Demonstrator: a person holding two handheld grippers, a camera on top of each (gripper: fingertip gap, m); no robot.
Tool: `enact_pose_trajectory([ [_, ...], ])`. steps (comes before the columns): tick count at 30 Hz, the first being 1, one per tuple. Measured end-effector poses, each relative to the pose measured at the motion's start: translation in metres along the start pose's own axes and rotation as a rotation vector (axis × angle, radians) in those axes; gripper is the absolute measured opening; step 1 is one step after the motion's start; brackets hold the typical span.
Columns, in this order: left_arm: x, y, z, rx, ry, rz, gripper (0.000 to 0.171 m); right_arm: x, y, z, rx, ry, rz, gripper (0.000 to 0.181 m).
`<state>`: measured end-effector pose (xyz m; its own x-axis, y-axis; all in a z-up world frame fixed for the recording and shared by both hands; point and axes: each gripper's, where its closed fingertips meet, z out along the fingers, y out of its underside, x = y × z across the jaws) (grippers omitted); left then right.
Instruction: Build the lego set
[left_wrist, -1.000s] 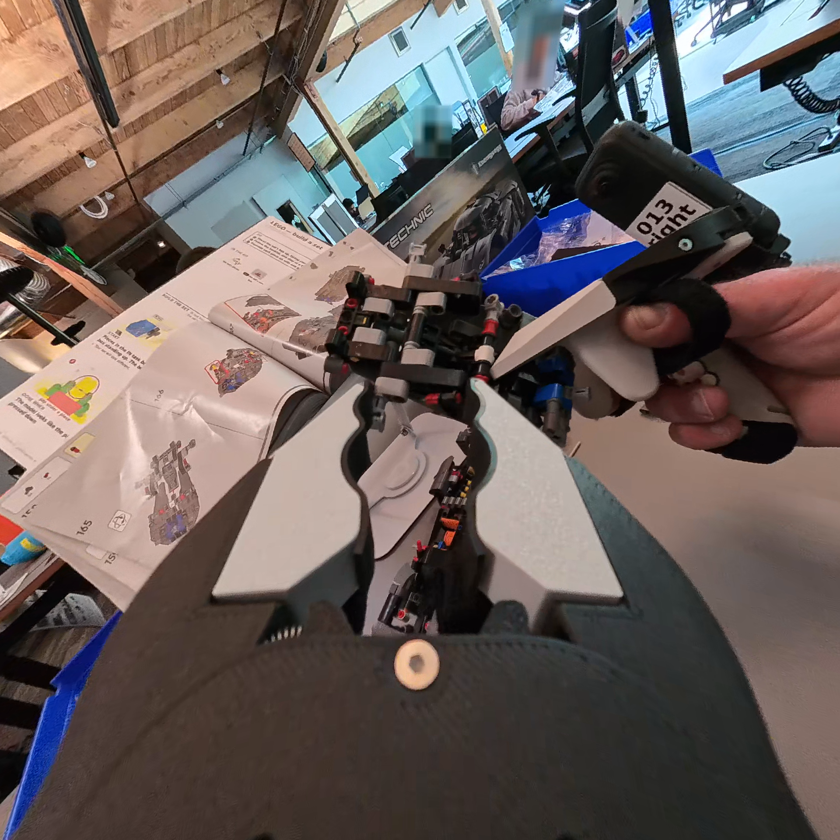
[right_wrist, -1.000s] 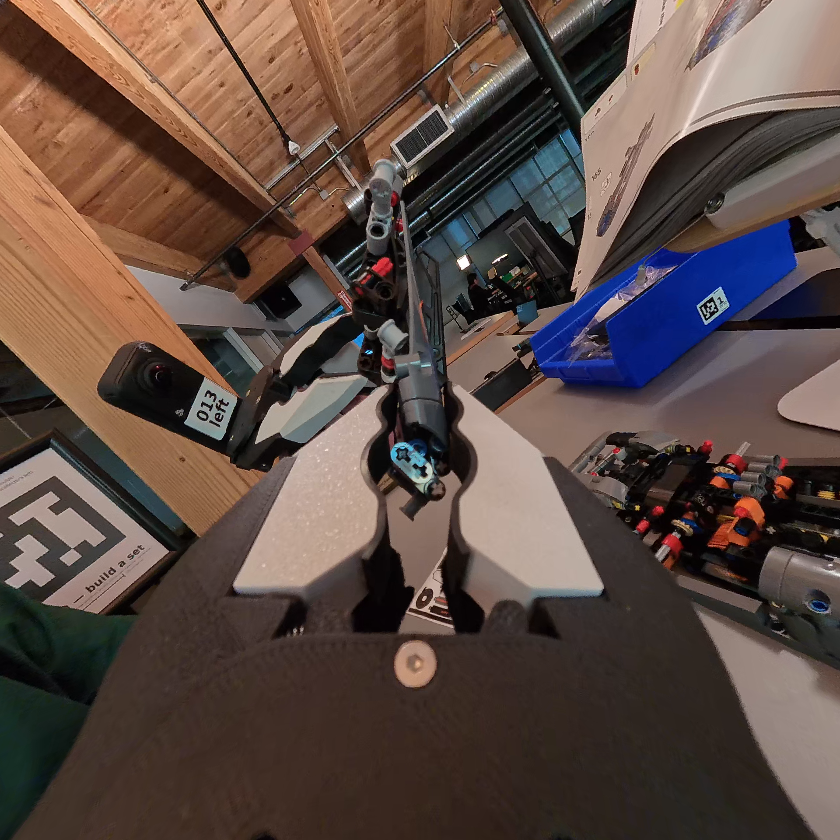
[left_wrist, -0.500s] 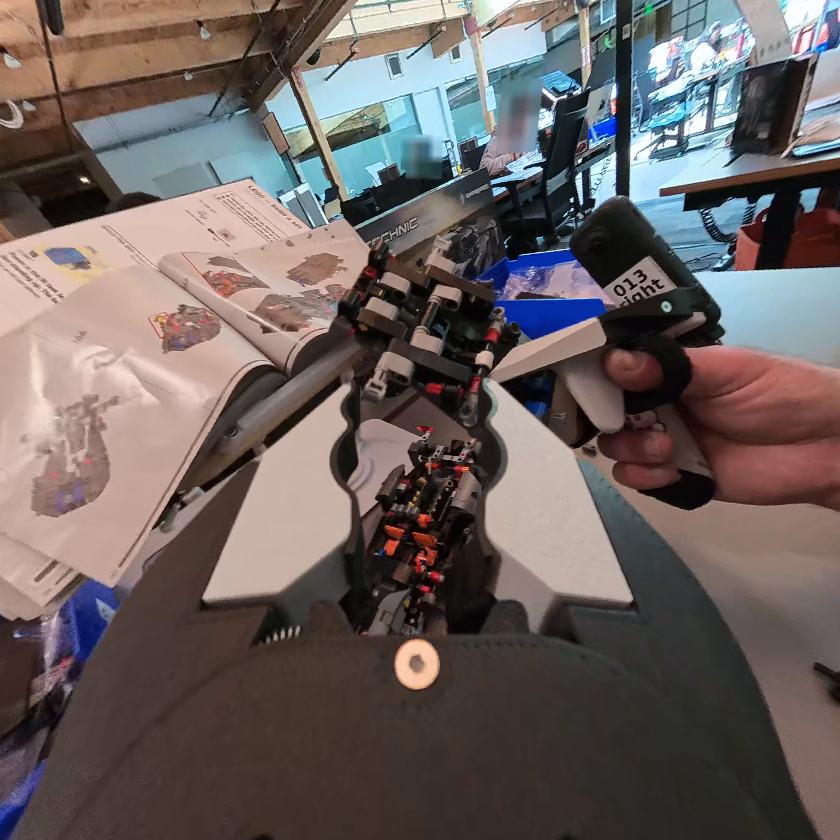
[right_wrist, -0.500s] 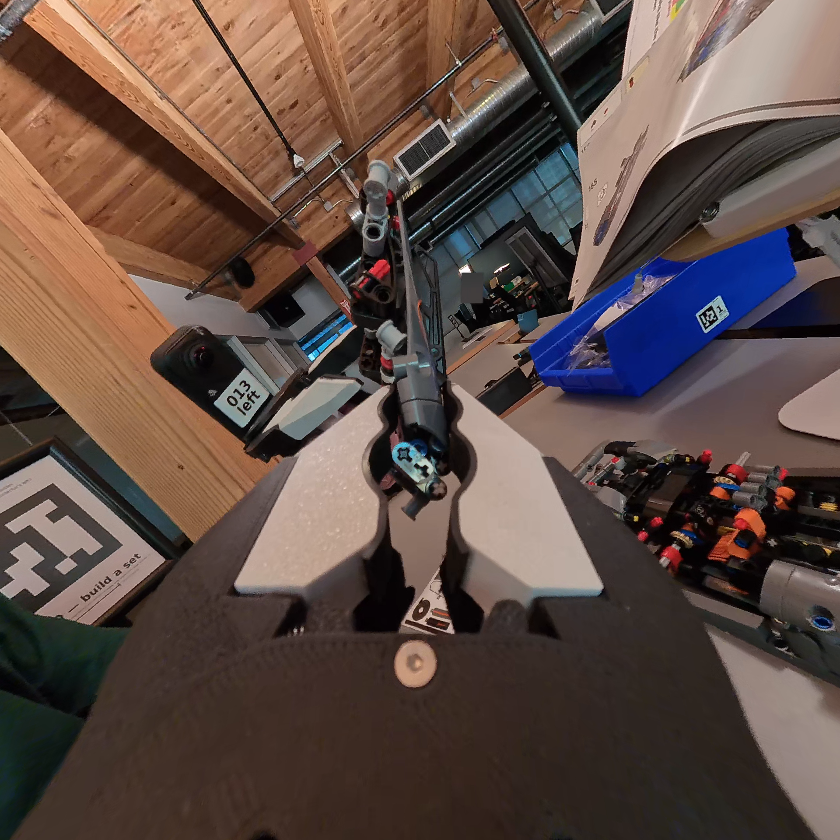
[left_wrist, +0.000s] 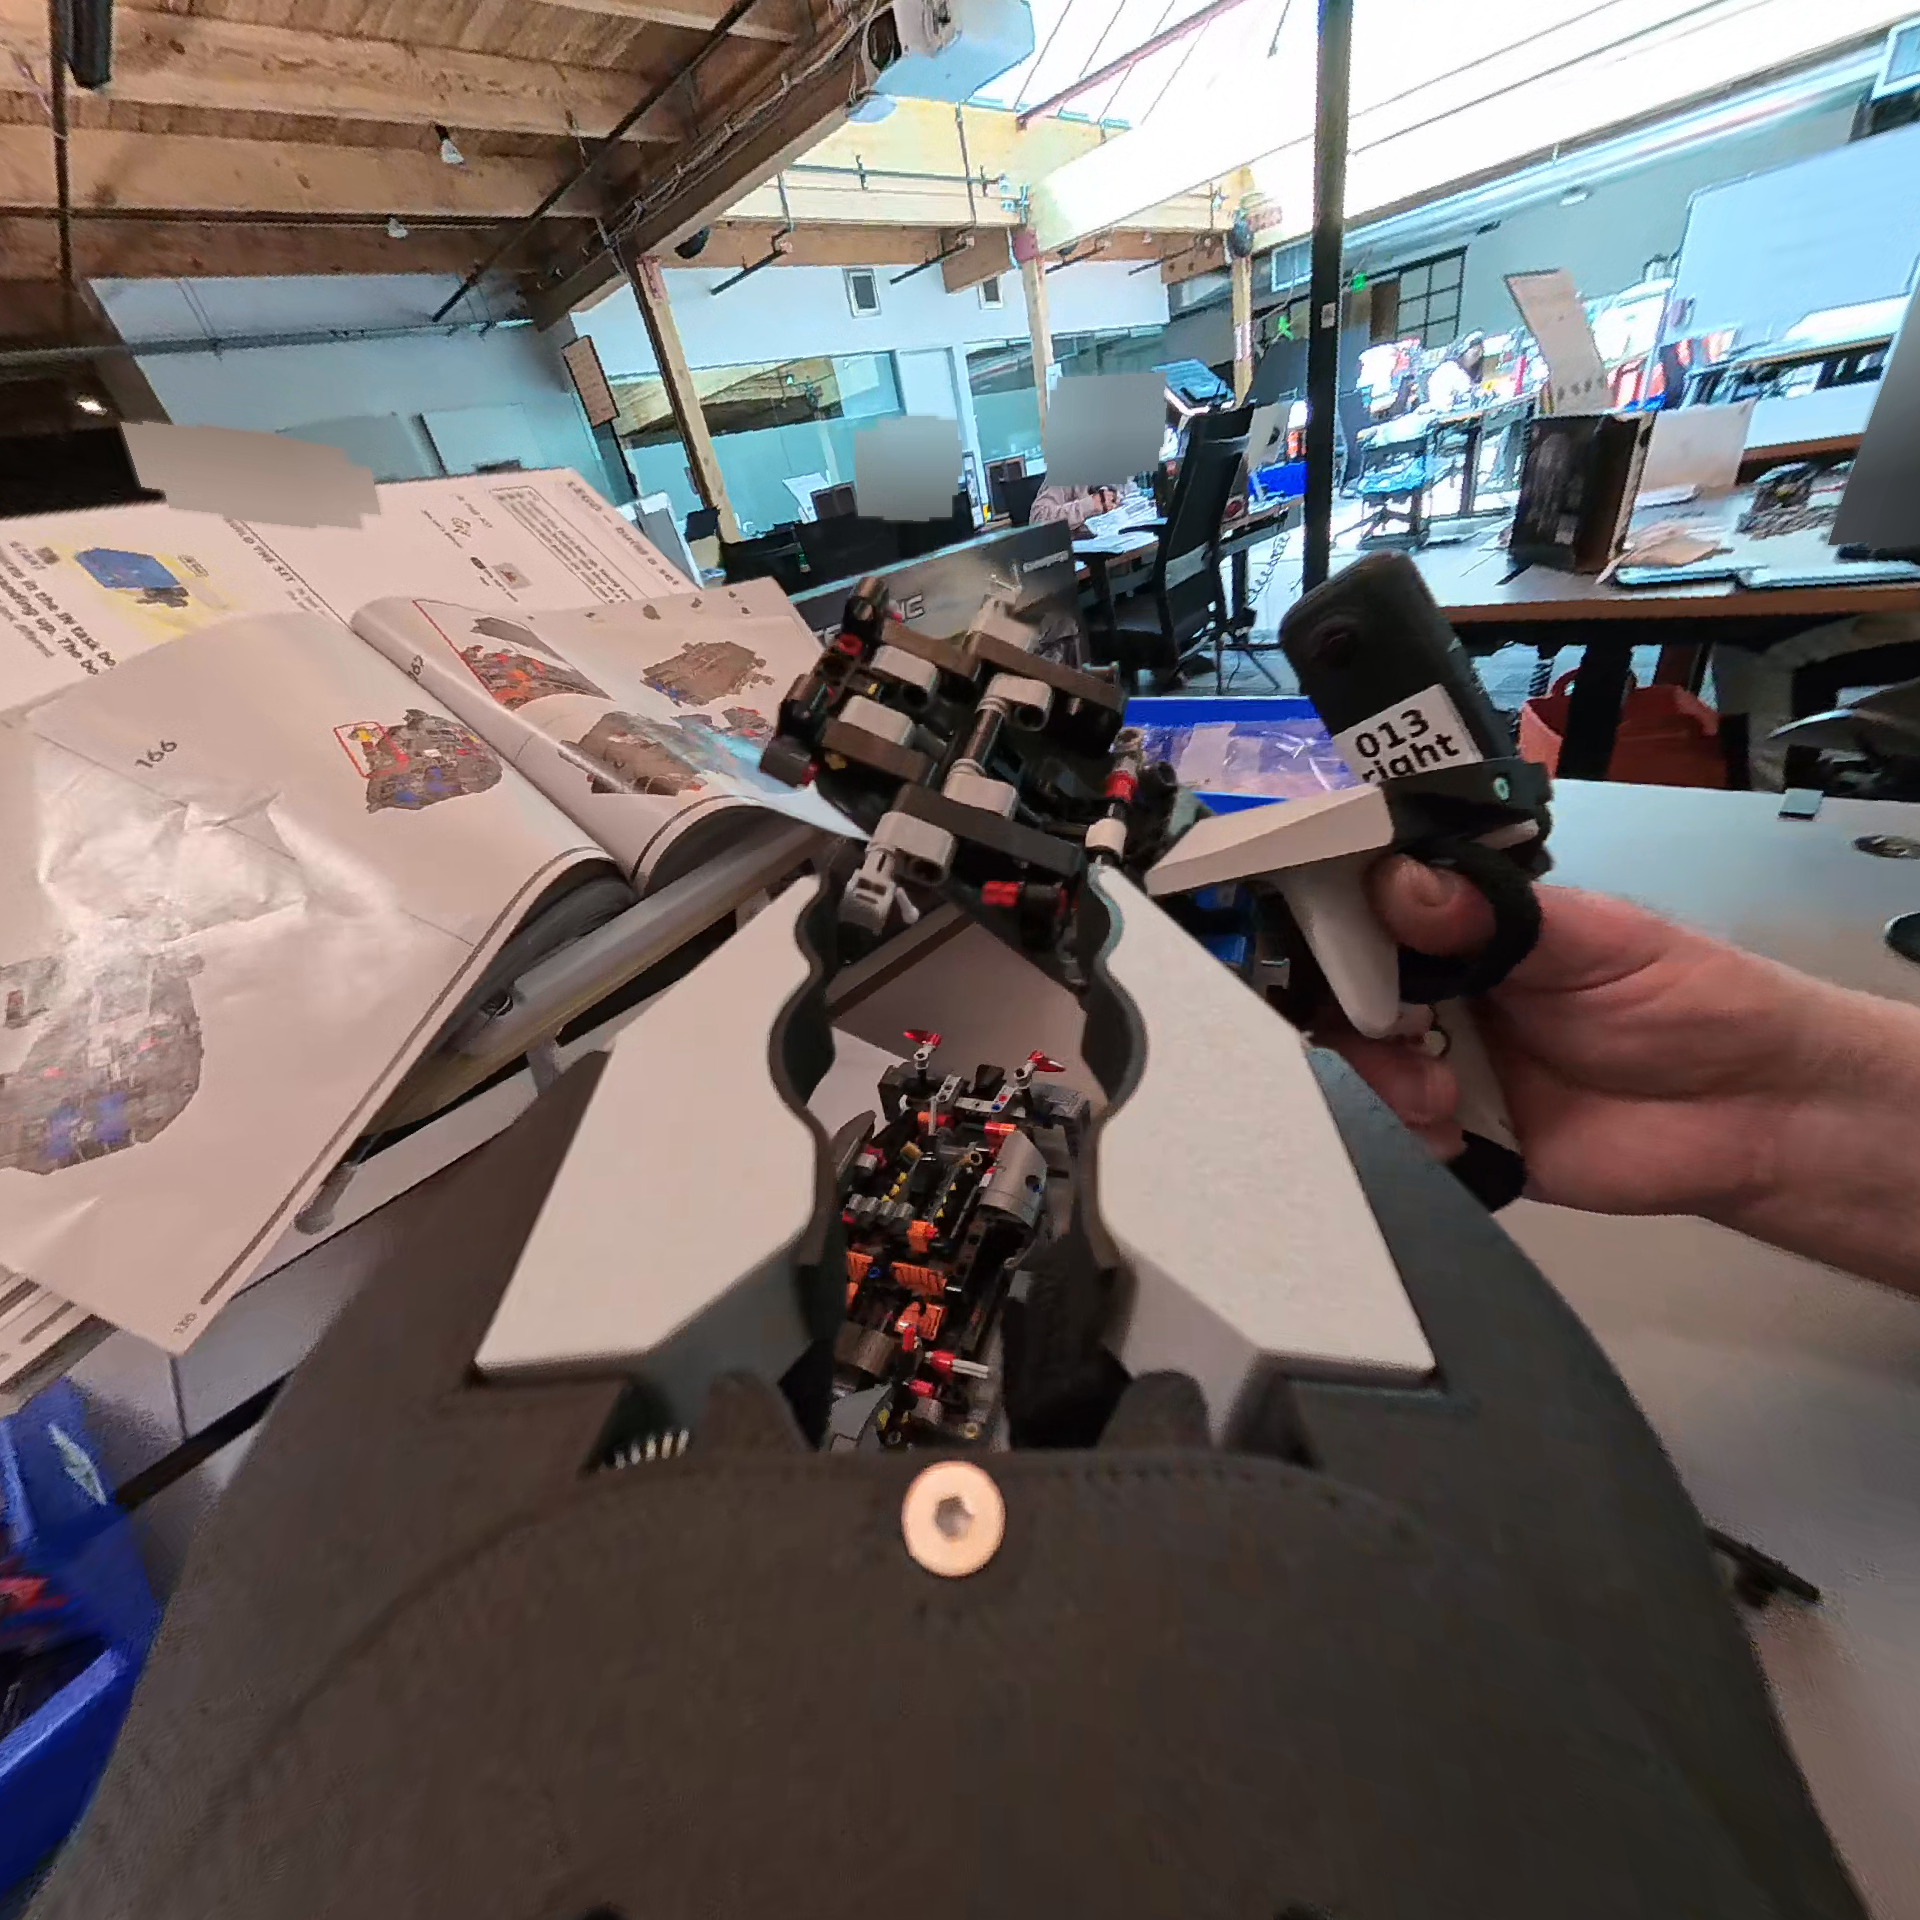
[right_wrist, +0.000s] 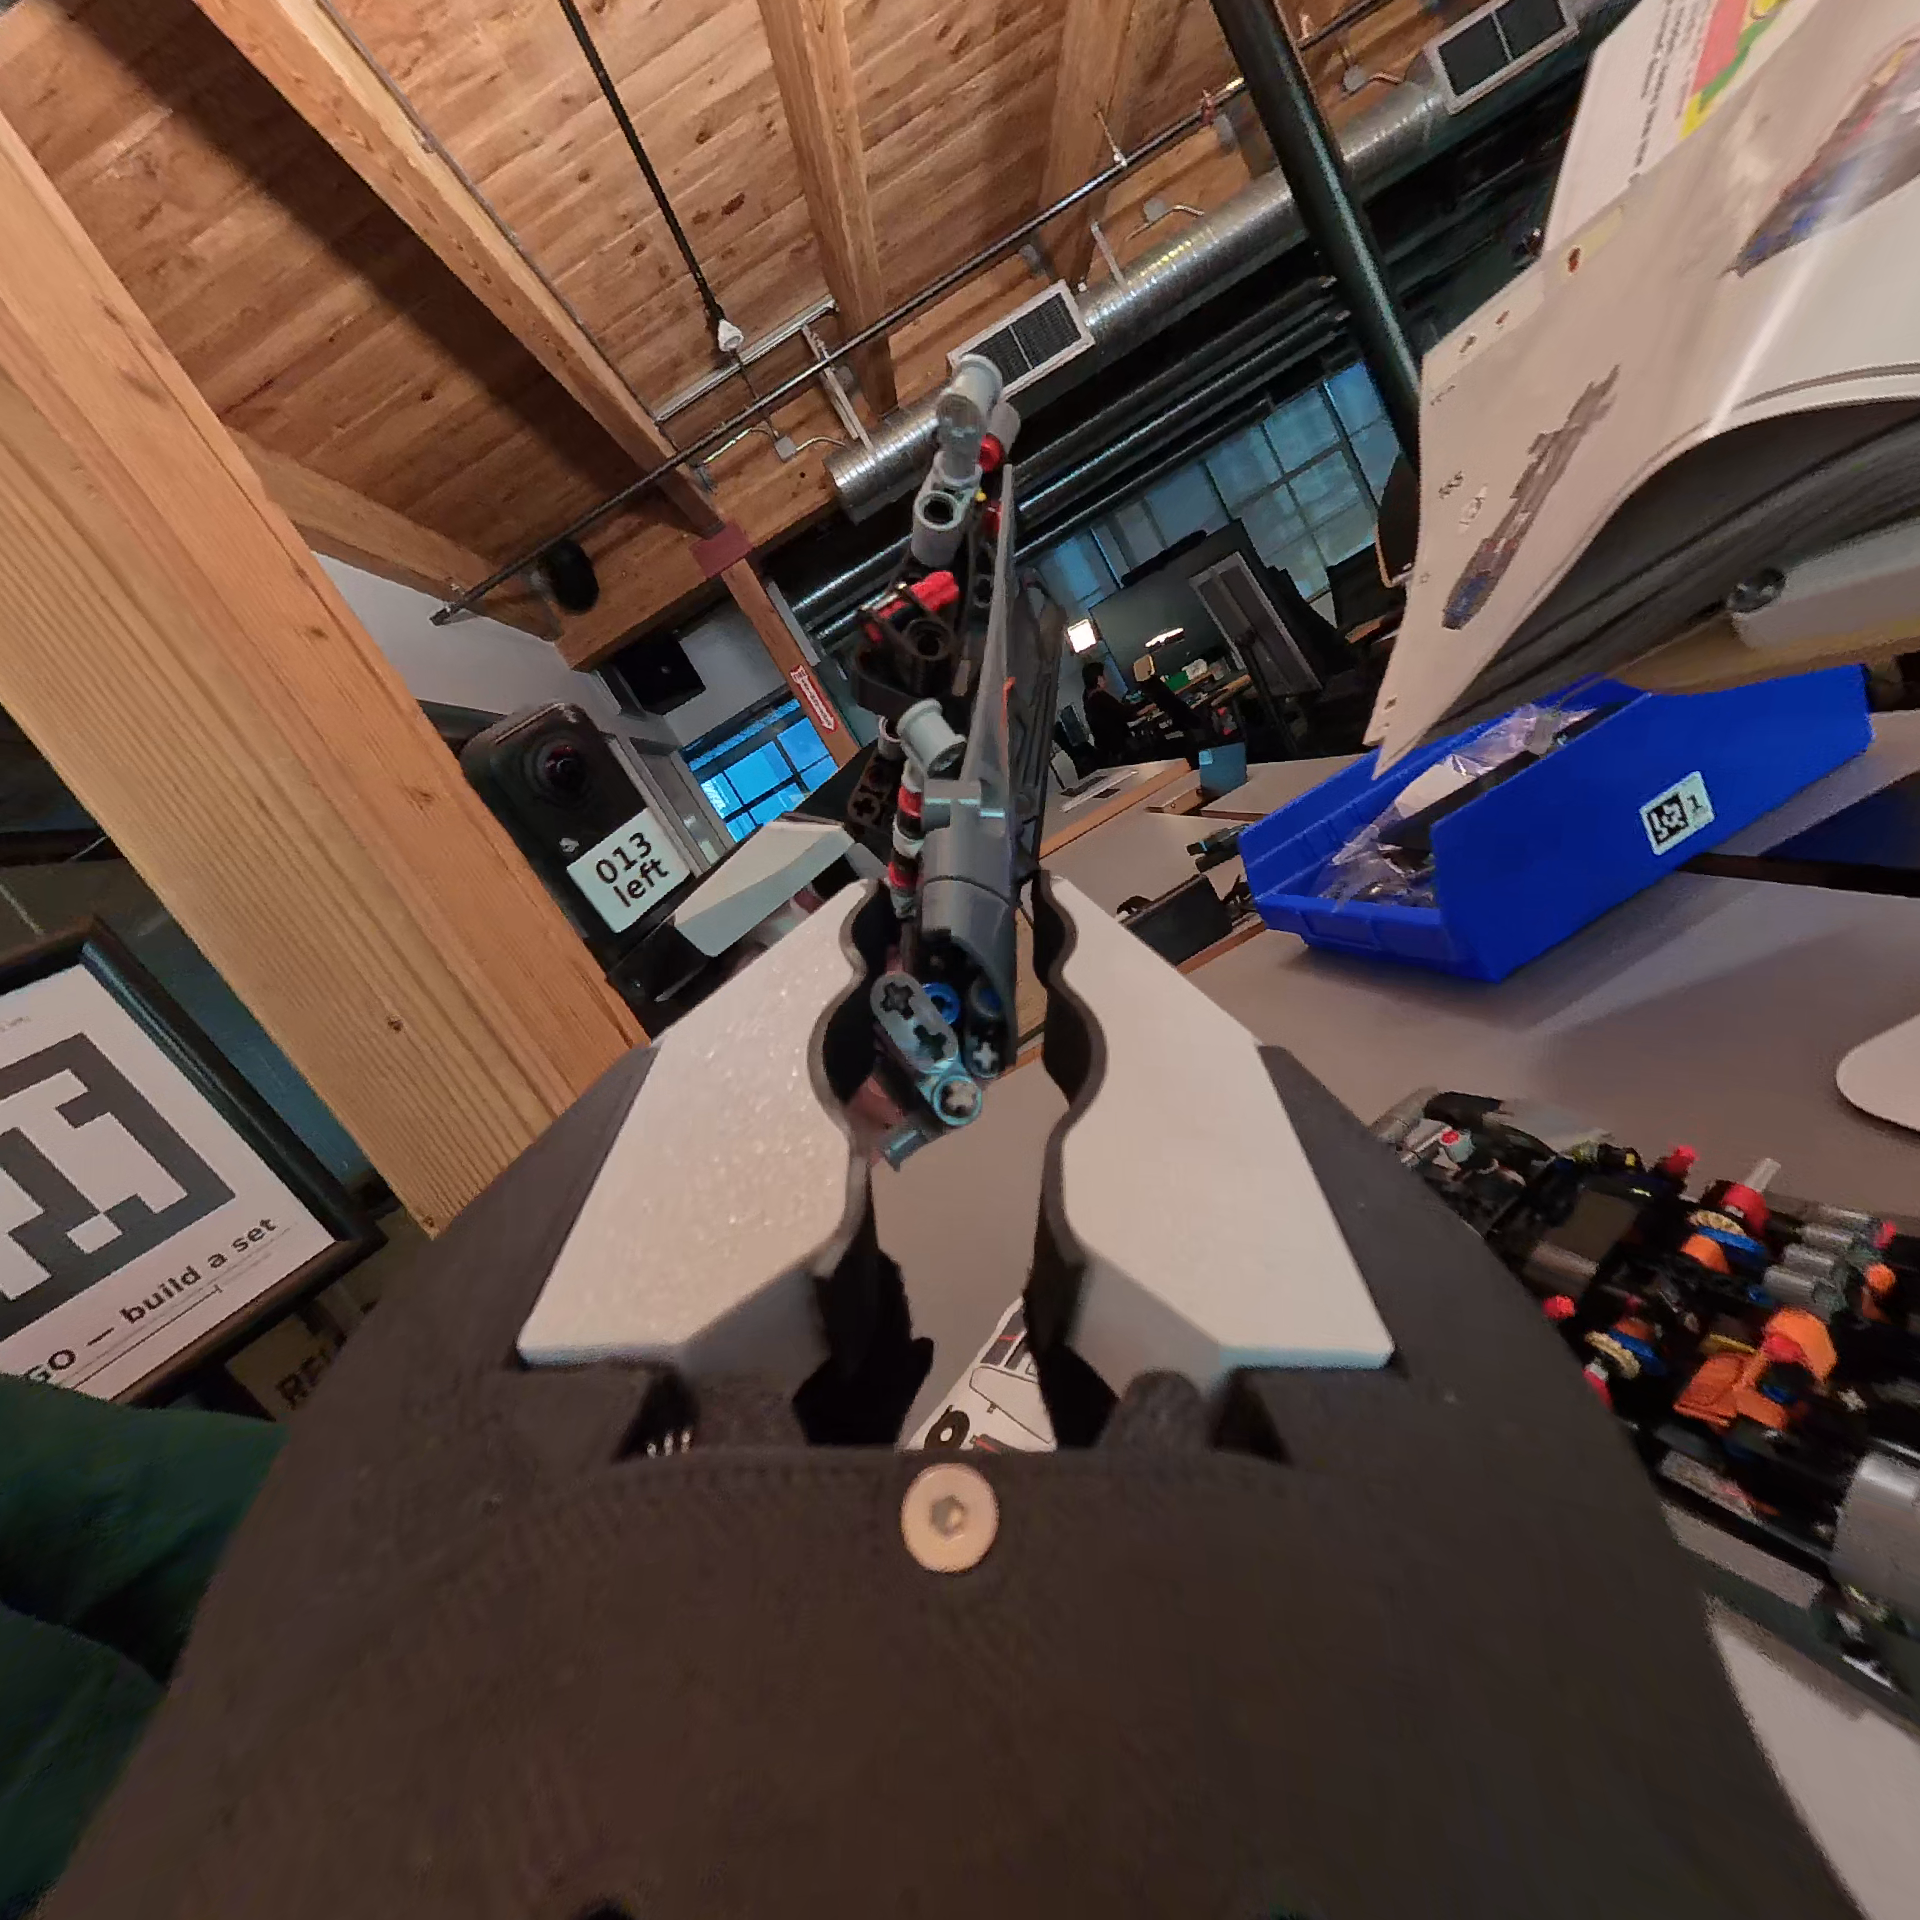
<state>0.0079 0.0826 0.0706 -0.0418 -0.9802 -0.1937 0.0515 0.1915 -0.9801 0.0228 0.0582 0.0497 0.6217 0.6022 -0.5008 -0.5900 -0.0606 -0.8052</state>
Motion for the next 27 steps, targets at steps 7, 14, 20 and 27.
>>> enact_pose_trajectory([
  [7,-0.008,-0.010,-0.015,0.029,0.055,-0.098,0.037,-0.010,0.003,0.009,-0.015,-0.043,-0.038,0.031],
  [14,-0.010,0.008,-0.018,0.001,0.063,-0.172,0.032,0.007,0.001,0.007,0.037,0.008,0.003,0.017],
  [20,-0.009,0.021,-0.027,0.013,0.033,-0.211,0.040,0.015,0.001,0.011,0.072,-0.011,0.100,0.015],
  [27,0.003,0.033,-0.021,0.036,0.048,-0.351,0.039,0.013,0.007,0.018,0.100,-0.107,0.213,0.015],
])
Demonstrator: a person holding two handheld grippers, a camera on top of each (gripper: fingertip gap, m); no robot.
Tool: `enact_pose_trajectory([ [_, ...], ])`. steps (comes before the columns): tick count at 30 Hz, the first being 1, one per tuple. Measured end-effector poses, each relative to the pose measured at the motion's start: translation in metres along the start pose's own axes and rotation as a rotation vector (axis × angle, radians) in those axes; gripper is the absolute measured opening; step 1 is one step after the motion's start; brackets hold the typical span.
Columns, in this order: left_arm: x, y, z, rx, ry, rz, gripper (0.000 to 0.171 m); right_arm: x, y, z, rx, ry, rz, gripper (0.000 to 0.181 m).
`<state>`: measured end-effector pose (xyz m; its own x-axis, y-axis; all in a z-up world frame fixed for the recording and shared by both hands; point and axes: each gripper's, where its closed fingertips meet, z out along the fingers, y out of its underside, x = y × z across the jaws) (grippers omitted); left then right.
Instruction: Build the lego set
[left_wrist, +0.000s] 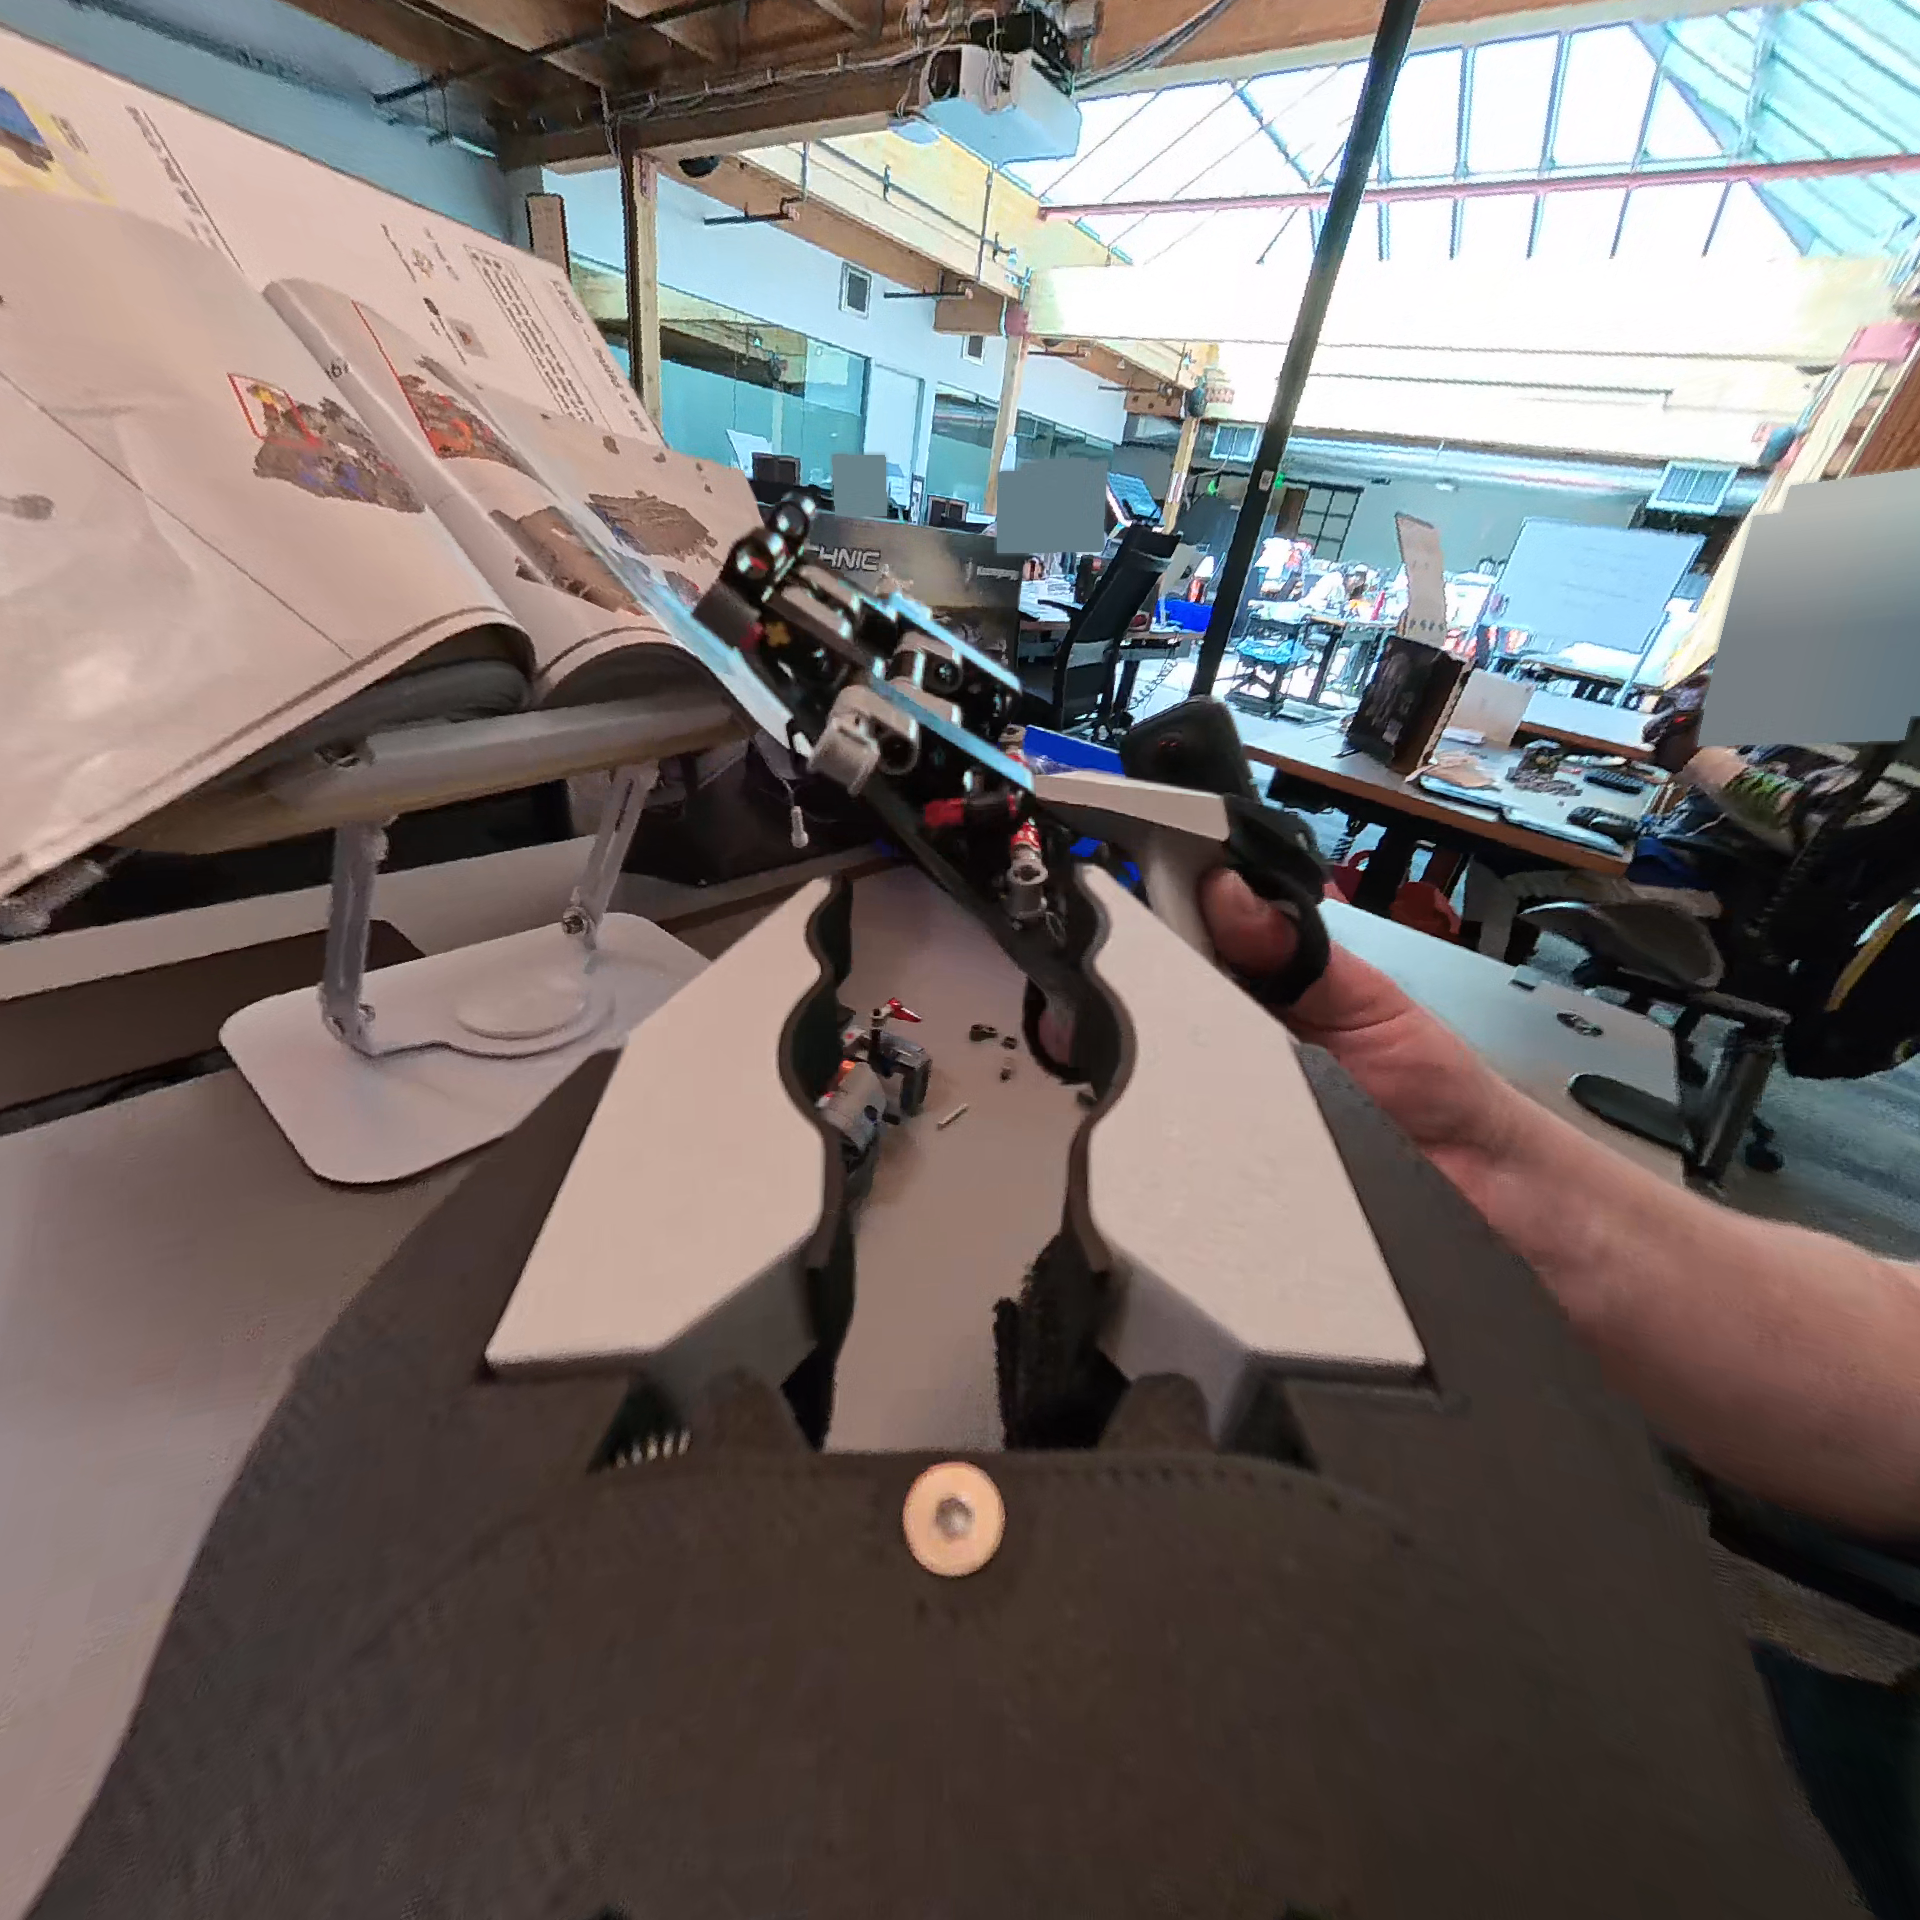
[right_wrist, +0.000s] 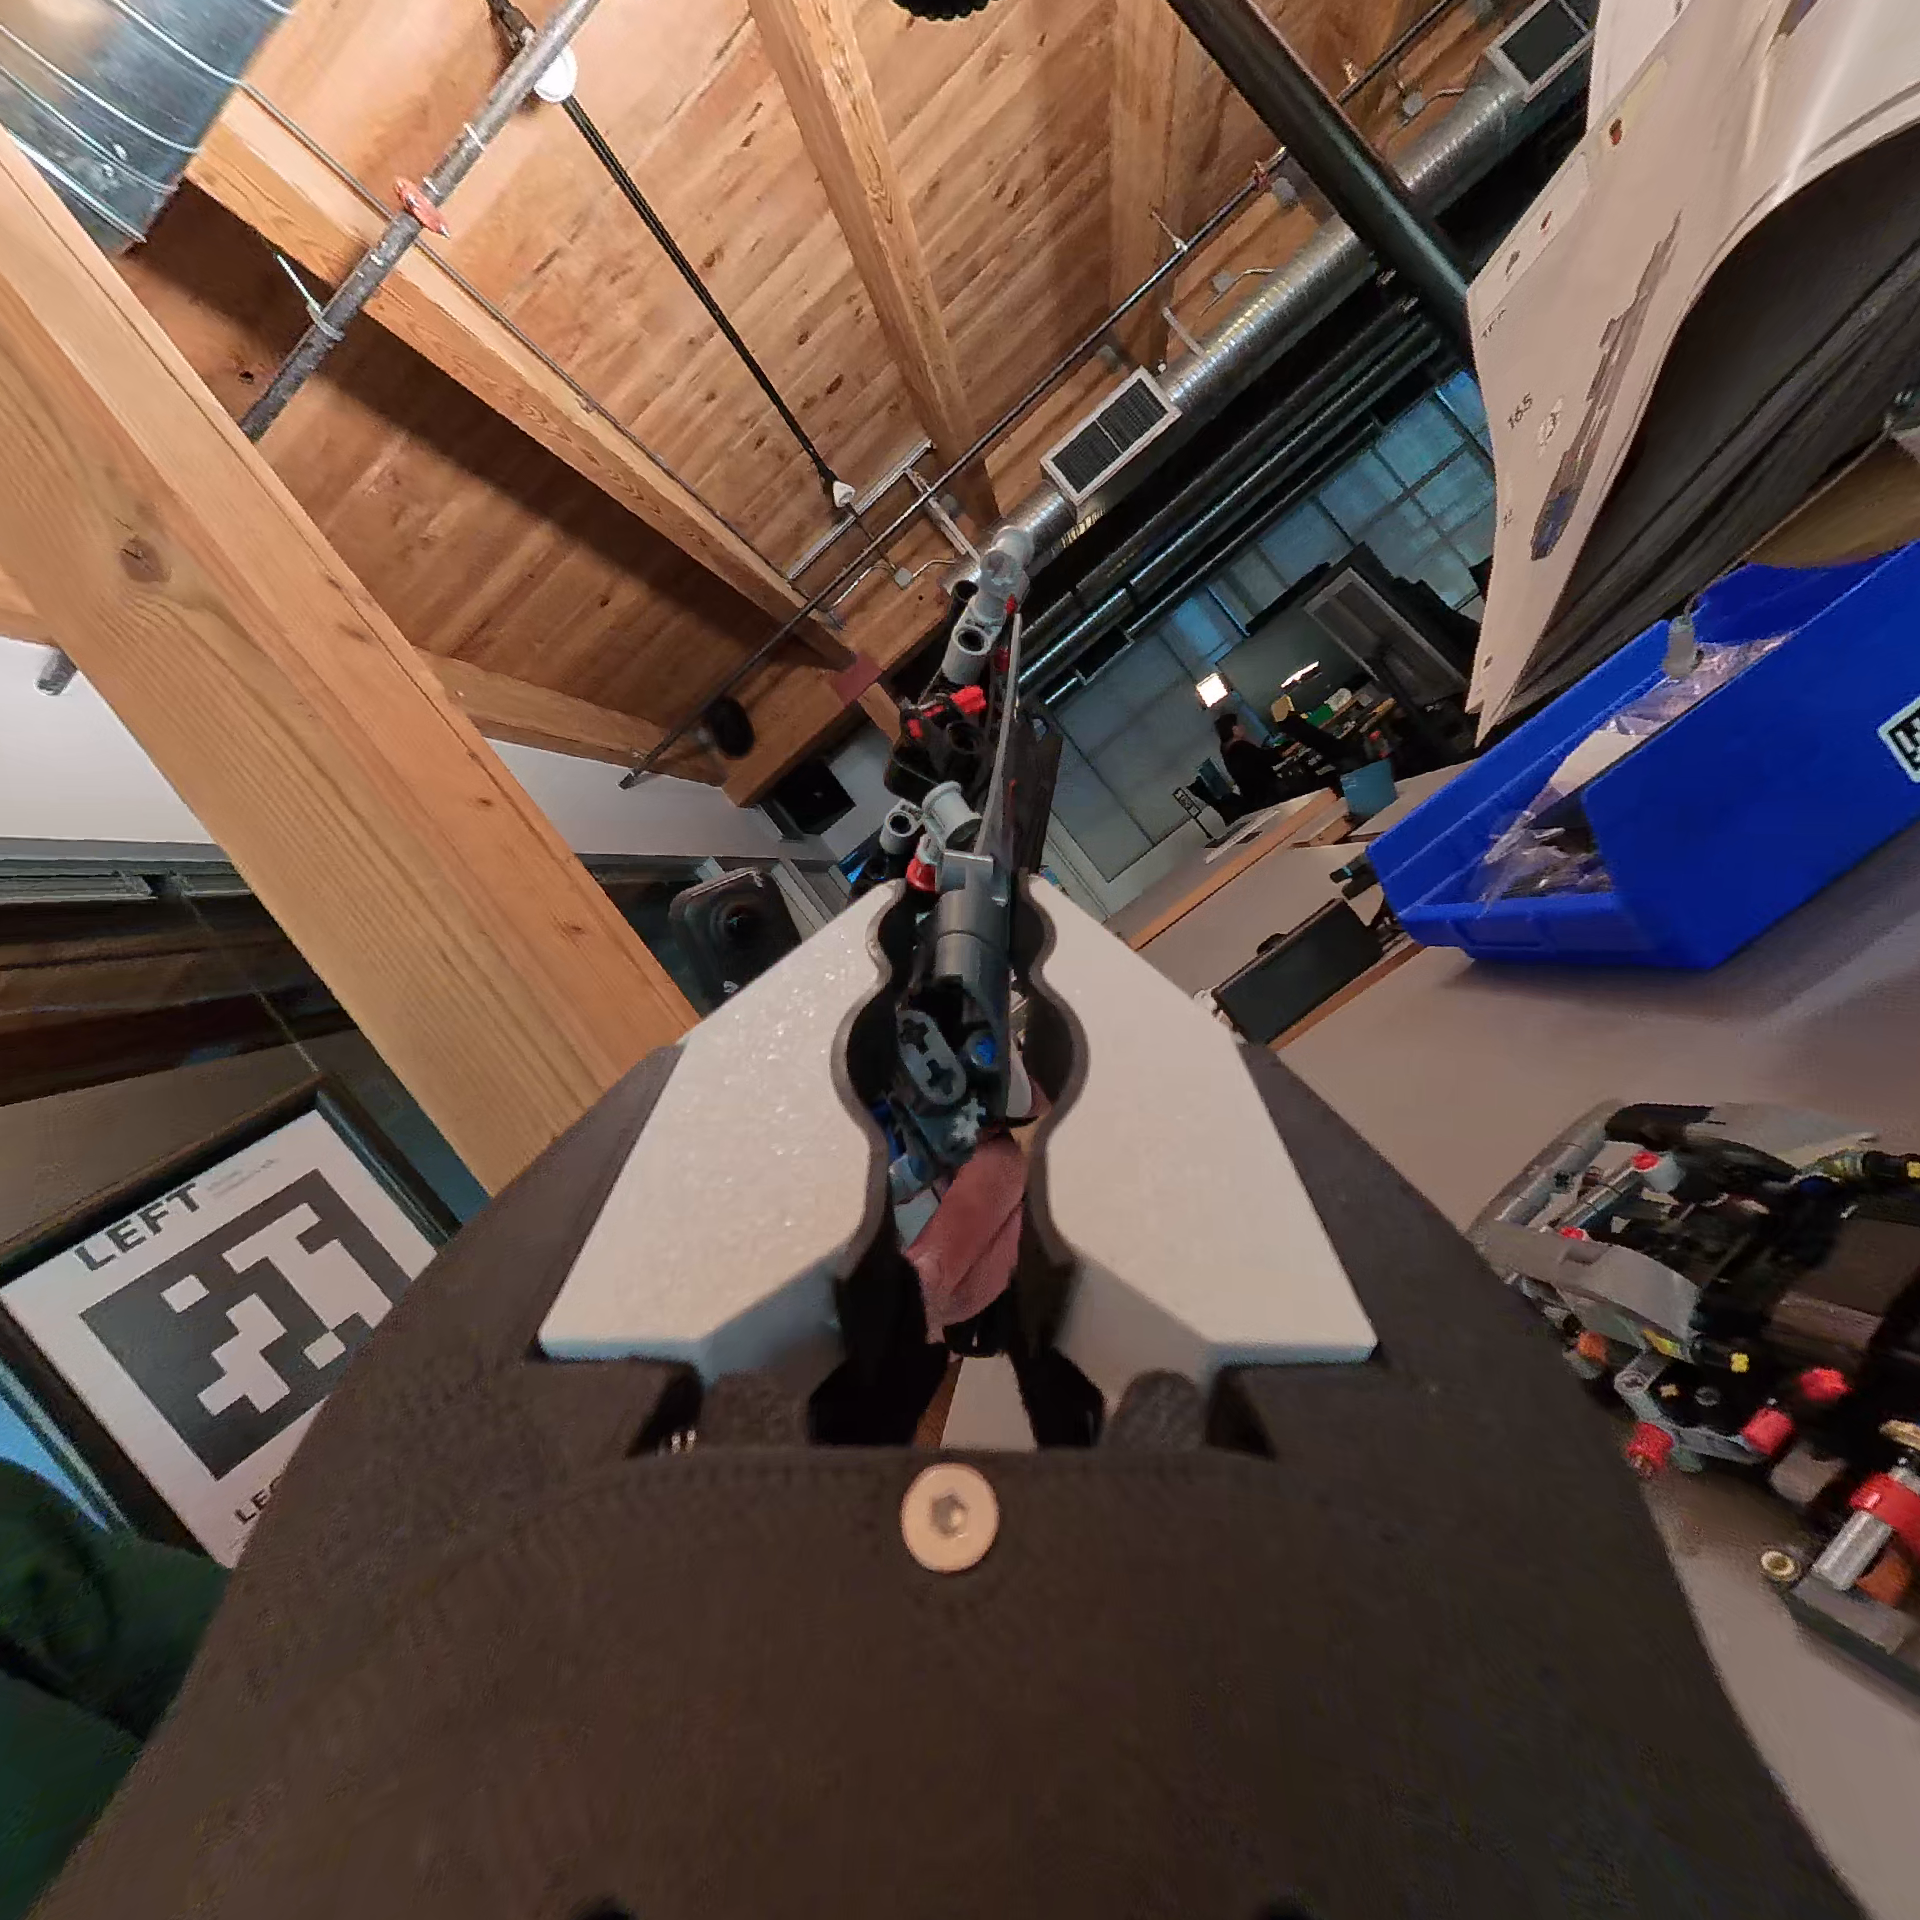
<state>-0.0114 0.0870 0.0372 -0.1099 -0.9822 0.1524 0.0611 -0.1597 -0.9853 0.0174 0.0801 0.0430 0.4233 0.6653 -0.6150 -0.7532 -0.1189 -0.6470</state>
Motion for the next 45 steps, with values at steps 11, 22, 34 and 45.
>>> enact_pose_trajectory([
  [11,0.007,0.007,0.006,0.075,0.072,-0.166,0.018,-0.003,0.010,0.005,-0.057,0.051,-0.156,0.016],
  [22,-0.002,0.009,-0.009,-0.018,0.163,-0.310,0.016,0.003,0.006,-0.005,-0.139,0.136,-0.456,0.028],
  [34,0.016,0.028,-0.018,-0.151,0.332,-0.454,0.016,-0.004,0.024,0.004,-0.247,0.030,-0.576,0.064],
  [45,0.022,0.036,-0.015,-0.147,0.367,-0.501,0.017,-0.001,0.025,0.001,-0.240,0.017,-0.479,0.042],
])
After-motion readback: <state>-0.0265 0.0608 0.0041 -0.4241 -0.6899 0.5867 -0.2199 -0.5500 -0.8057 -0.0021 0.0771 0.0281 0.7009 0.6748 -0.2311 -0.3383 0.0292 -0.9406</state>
